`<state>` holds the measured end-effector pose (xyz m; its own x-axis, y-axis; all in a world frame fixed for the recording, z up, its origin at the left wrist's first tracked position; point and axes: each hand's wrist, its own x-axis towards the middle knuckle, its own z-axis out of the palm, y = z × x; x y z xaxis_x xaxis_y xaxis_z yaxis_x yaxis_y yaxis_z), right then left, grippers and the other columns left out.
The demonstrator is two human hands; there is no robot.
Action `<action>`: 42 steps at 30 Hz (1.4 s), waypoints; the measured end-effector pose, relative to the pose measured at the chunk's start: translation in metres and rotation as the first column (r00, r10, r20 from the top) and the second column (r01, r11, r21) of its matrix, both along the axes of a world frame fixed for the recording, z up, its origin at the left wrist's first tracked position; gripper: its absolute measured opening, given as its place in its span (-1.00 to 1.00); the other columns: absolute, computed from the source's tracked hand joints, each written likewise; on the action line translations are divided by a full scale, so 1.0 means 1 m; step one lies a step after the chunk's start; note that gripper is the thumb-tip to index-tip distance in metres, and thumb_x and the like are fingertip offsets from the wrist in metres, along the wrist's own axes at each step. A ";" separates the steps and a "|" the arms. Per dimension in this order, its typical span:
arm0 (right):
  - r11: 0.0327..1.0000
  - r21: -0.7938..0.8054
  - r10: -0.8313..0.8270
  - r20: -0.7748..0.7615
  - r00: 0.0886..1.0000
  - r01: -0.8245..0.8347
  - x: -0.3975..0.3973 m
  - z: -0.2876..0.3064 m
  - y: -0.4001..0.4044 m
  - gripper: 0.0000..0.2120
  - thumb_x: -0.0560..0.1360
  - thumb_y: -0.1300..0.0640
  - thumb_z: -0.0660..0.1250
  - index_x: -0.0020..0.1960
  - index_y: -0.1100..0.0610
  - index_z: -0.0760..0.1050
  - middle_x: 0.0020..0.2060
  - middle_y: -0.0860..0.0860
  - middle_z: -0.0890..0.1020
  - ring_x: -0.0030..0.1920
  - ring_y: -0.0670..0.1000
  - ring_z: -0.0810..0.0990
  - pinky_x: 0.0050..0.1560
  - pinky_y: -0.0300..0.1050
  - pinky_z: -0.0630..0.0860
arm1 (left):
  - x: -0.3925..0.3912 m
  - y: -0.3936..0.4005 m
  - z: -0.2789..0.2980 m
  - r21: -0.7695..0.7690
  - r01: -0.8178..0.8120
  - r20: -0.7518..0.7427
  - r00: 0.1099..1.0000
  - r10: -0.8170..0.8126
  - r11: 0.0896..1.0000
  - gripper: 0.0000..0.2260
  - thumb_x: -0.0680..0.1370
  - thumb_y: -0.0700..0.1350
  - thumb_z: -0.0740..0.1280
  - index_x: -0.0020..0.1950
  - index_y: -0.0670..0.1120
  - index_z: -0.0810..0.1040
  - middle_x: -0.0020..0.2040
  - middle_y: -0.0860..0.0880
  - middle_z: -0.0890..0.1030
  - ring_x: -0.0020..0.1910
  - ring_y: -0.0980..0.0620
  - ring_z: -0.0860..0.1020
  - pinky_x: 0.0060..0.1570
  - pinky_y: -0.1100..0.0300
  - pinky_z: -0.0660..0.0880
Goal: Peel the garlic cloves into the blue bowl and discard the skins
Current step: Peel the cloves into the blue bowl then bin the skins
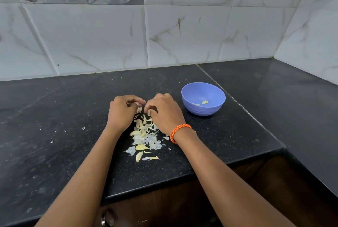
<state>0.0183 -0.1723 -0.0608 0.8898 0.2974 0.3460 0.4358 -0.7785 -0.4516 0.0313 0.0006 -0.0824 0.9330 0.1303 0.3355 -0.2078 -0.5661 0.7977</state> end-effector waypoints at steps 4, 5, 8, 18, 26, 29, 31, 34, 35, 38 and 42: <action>0.997 -0.001 0.075 -0.040 0.996 -0.075 -0.004 0.000 0.011 -0.81 0.60 0.17 0.39 -0.06 -0.06 0.73 -0.13 -0.13 0.59 0.09 0.02 0.44 0.13 0.08 0.47 | -0.004 -0.001 0.007 -0.174 -0.075 0.027 0.996 0.081 0.982 -0.72 0.63 -0.27 0.35 -0.01 0.05 0.79 -0.12 0.09 0.76 -0.22 0.22 0.62 -0.06 0.15 0.56; 0.995 -0.035 0.090 -0.063 0.994 -0.092 -0.006 0.000 0.015 -0.84 0.60 0.14 0.39 -0.04 -0.05 0.73 -0.16 -0.13 0.61 0.10 0.03 0.45 0.15 0.08 0.45 | -0.004 0.000 0.007 -0.200 -0.090 0.028 0.995 0.097 0.976 -0.71 0.63 -0.27 0.34 -0.02 0.05 0.79 -0.13 0.09 0.75 -0.22 0.20 0.62 -0.06 0.13 0.58; 0.980 -0.161 0.104 -0.080 0.991 -0.116 -0.012 -0.002 0.024 -0.87 0.58 0.11 0.40 0.04 -0.04 0.71 -0.19 -0.11 0.61 0.11 0.06 0.46 0.19 0.12 0.43 | -0.005 -0.001 0.007 -0.230 -0.101 0.020 0.994 0.109 0.968 -0.71 0.61 -0.27 0.34 -0.04 0.06 0.79 -0.17 0.07 0.74 -0.22 0.06 0.65 -0.04 0.02 0.62; 0.985 -0.118 0.106 -0.150 0.983 -0.124 -0.017 0.007 0.022 -0.84 0.60 0.16 0.36 0.08 0.00 0.69 -0.16 -0.03 0.65 0.07 0.14 0.59 0.12 0.13 0.53 | -0.006 -0.007 0.006 -0.207 -0.054 0.013 0.998 0.058 0.977 -0.69 0.61 -0.29 0.32 -0.07 0.04 0.79 -0.20 0.05 0.74 -0.26 -0.04 0.69 -0.16 -0.04 0.69; 0.999 0.022 0.050 -0.154 0.987 -0.047 -0.012 0.005 0.012 -0.88 0.61 0.10 0.40 -0.03 -0.03 0.72 -0.22 -0.12 0.68 -0.09 -0.02 0.65 -0.03 -0.02 0.58 | -0.006 -0.003 0.006 -0.220 -0.070 -0.006 0.997 0.071 0.973 -0.71 0.62 -0.26 0.35 -0.06 0.07 0.79 -0.21 0.09 0.73 -0.28 0.00 0.61 -0.05 -0.19 0.66; 0.992 -0.105 0.054 -0.128 0.990 -0.068 -0.015 0.001 0.022 -0.91 0.59 0.00 0.44 -0.05 -0.03 0.69 -0.24 -0.12 0.61 0.01 0.05 0.61 0.06 0.05 0.52 | -0.006 -0.005 0.006 -0.208 -0.068 -0.003 0.998 0.069 0.976 -0.71 0.61 -0.27 0.34 -0.08 0.06 0.79 -0.21 0.12 0.73 -0.30 0.01 0.61 -0.08 -0.18 0.67; 0.980 -0.191 0.038 -0.101 0.994 -0.057 -0.016 -0.002 0.028 -0.92 0.58 0.01 0.43 -0.08 -0.03 0.64 -0.17 -0.06 0.62 0.05 0.09 0.59 0.13 0.12 0.52 | -0.007 -0.006 0.006 -0.197 -0.063 -0.006 0.998 0.063 0.978 -0.70 0.60 -0.29 0.34 -0.08 0.05 0.78 -0.21 0.11 0.73 -0.29 0.02 0.63 -0.08 -0.15 0.68; 0.975 -0.212 0.050 -0.107 0.993 -0.072 -0.016 -0.002 0.031 -0.92 0.58 0.05 0.43 -0.08 0.01 0.57 -0.09 -0.03 0.61 0.02 0.11 0.60 0.11 0.12 0.51 | -0.007 -0.006 0.005 -0.180 -0.054 0.000 0.999 0.055 0.982 -0.69 0.59 -0.29 0.34 -0.11 0.07 0.78 -0.19 0.10 0.75 -0.24 0.06 0.68 -0.05 -0.10 0.70; 0.977 -0.199 0.059 -0.104 0.993 -0.079 -0.015 0.000 0.030 -0.92 0.57 0.07 0.43 -0.08 0.02 0.57 -0.09 -0.03 0.59 0.01 0.10 0.60 0.08 0.10 0.51 | -0.006 -0.006 0.004 -0.182 -0.055 -0.001 0.998 0.056 0.982 -0.68 0.59 -0.30 0.35 -0.11 0.08 0.78 -0.19 0.10 0.75 -0.22 0.04 0.69 -0.04 -0.10 0.70; 0.998 -0.025 0.061 -0.115 0.991 -0.064 -0.011 0.004 0.021 -0.90 0.53 0.10 0.47 -0.14 -0.01 0.58 -0.14 -0.10 0.62 -0.08 0.01 0.62 -0.07 -0.02 0.55 | -0.005 -0.004 0.004 -0.195 -0.050 0.007 0.999 0.052 0.979 -0.68 0.59 -0.29 0.33 -0.11 0.07 0.78 -0.20 0.08 0.76 -0.19 -0.13 0.72 -0.07 -0.18 0.70; 0.917 0.392 0.134 -0.148 0.980 -0.066 -0.003 0.006 -0.005 -0.90 0.50 0.15 0.53 -0.15 0.05 0.64 -0.26 -0.12 0.66 -0.33 -0.22 0.56 -0.21 -0.28 0.46 | -0.008 -0.007 0.006 -0.186 0.012 0.049 0.999 -0.003 0.982 -0.70 0.60 -0.28 0.35 -0.08 0.07 0.79 -0.17 0.06 0.76 -0.17 -0.02 0.70 -0.02 -0.05 0.66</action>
